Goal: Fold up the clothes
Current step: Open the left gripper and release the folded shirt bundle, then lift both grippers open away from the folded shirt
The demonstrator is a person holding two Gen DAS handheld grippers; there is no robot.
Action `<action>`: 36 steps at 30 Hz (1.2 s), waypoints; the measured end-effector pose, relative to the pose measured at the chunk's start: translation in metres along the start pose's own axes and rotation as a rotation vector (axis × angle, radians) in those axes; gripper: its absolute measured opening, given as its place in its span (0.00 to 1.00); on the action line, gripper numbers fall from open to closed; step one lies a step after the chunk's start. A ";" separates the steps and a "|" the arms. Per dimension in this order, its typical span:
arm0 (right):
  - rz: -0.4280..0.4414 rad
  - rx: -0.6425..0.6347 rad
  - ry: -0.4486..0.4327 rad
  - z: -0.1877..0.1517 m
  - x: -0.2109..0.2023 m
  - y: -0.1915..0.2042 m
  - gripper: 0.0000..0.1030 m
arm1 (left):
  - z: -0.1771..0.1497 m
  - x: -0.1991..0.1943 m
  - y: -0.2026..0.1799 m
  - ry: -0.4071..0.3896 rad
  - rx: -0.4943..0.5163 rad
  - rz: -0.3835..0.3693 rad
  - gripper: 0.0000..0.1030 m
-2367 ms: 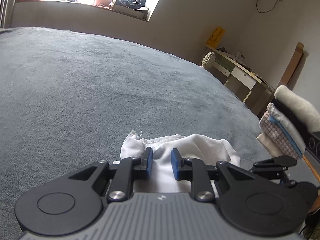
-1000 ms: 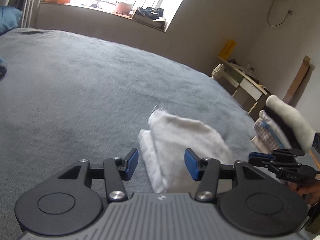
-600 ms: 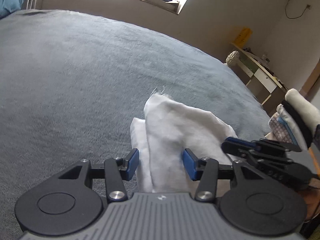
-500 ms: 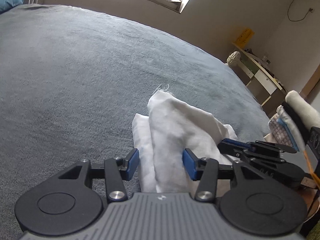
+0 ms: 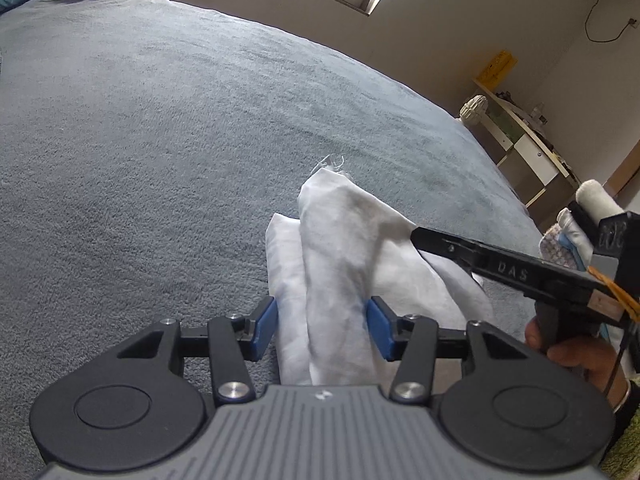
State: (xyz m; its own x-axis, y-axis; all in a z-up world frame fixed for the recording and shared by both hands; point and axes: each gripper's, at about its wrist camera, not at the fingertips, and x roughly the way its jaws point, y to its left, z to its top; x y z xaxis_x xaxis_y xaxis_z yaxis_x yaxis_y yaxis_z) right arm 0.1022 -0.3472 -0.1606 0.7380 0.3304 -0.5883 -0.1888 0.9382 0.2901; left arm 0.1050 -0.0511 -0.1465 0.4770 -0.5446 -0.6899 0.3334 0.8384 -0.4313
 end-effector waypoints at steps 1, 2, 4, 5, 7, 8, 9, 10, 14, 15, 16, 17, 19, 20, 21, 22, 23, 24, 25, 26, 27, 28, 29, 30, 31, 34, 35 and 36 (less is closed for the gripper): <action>-0.004 0.022 -0.011 0.000 -0.003 -0.002 0.10 | 0.000 0.000 0.000 0.001 0.002 0.002 0.49; -0.006 0.039 -0.026 0.001 -0.008 -0.004 0.10 | 0.000 0.000 -0.001 0.002 0.004 0.004 0.49; -0.011 0.072 -0.058 0.002 -0.018 -0.007 0.12 | 0.000 0.000 -0.002 0.005 0.007 0.007 0.50; -0.012 0.090 -0.070 0.002 -0.024 -0.008 0.12 | 0.001 0.000 -0.003 0.007 0.008 0.009 0.50; -0.010 0.127 -0.091 0.003 -0.038 -0.012 0.12 | 0.001 0.000 -0.004 0.011 0.011 0.015 0.51; -0.010 0.149 -0.098 0.002 -0.043 -0.014 0.12 | 0.002 0.000 -0.005 0.012 0.014 0.018 0.51; -0.010 0.174 -0.101 0.000 -0.047 -0.017 0.14 | 0.002 -0.001 -0.006 0.014 0.016 0.020 0.52; -0.010 0.198 -0.105 -0.002 -0.052 -0.019 0.16 | 0.002 -0.002 -0.007 0.016 0.018 0.024 0.53; -0.011 0.297 -0.119 -0.009 -0.070 -0.029 0.33 | 0.003 -0.007 -0.012 0.015 0.019 0.030 0.56; -0.011 0.321 -0.123 -0.011 -0.074 -0.032 0.39 | 0.003 -0.008 -0.013 0.013 0.020 0.033 0.58; -0.012 0.346 -0.126 -0.013 -0.078 -0.035 0.46 | 0.003 -0.010 -0.013 0.012 0.022 0.036 0.59; -0.012 0.371 -0.130 -0.015 -0.083 -0.037 0.48 | 0.004 -0.011 -0.014 0.011 0.022 0.040 0.60; -0.013 0.420 -0.135 -0.020 -0.091 -0.043 0.51 | 0.005 -0.015 -0.017 0.008 0.024 0.043 0.62; -0.015 0.446 -0.136 -0.023 -0.093 -0.046 0.54 | 0.006 -0.017 -0.019 0.006 0.027 0.046 0.64; -0.018 0.472 -0.136 -0.027 -0.096 -0.050 0.55 | 0.006 -0.020 -0.021 0.006 0.030 0.050 0.67; -0.023 0.489 -0.136 -0.030 -0.098 -0.052 0.56 | 0.007 -0.021 -0.024 0.008 0.037 0.060 0.71; -0.031 0.499 -0.134 -0.033 -0.100 -0.053 0.56 | 0.008 -0.023 -0.027 0.012 0.049 0.076 0.73; -0.038 0.501 -0.133 -0.036 -0.102 -0.053 0.56 | 0.007 -0.023 -0.031 0.017 0.065 0.098 0.77; -0.044 0.498 -0.132 -0.037 -0.104 -0.052 0.56 | 0.007 -0.024 -0.035 0.022 0.081 0.121 0.80; -0.048 0.483 -0.130 -0.038 -0.105 -0.049 0.56 | 0.007 -0.024 -0.039 0.027 0.098 0.143 0.81; -0.054 0.452 -0.128 -0.038 -0.106 -0.044 0.56 | 0.006 -0.024 -0.043 0.033 0.113 0.166 0.82; -0.064 0.408 -0.124 -0.038 -0.107 -0.038 0.56 | 0.005 -0.023 -0.046 0.043 0.125 0.190 0.82; -0.077 0.354 -0.117 -0.038 -0.107 -0.030 0.56 | 0.004 -0.022 -0.048 0.054 0.136 0.209 0.82; -0.092 0.296 -0.110 -0.038 -0.106 -0.021 0.56 | 0.002 -0.021 -0.049 0.064 0.146 0.226 0.83; -0.109 0.238 -0.105 -0.038 -0.105 -0.012 0.56 | 0.000 -0.020 -0.050 0.075 0.151 0.238 0.83; -0.152 0.079 -0.090 -0.041 -0.099 0.013 0.56 | -0.003 -0.017 -0.051 0.108 0.159 0.271 0.83; -0.163 0.032 -0.083 -0.043 -0.097 0.020 0.56 | -0.003 -0.016 -0.051 0.113 0.162 0.279 0.83; -0.174 -0.010 -0.074 -0.044 -0.094 0.026 0.56 | -0.003 -0.016 -0.052 0.114 0.167 0.285 0.83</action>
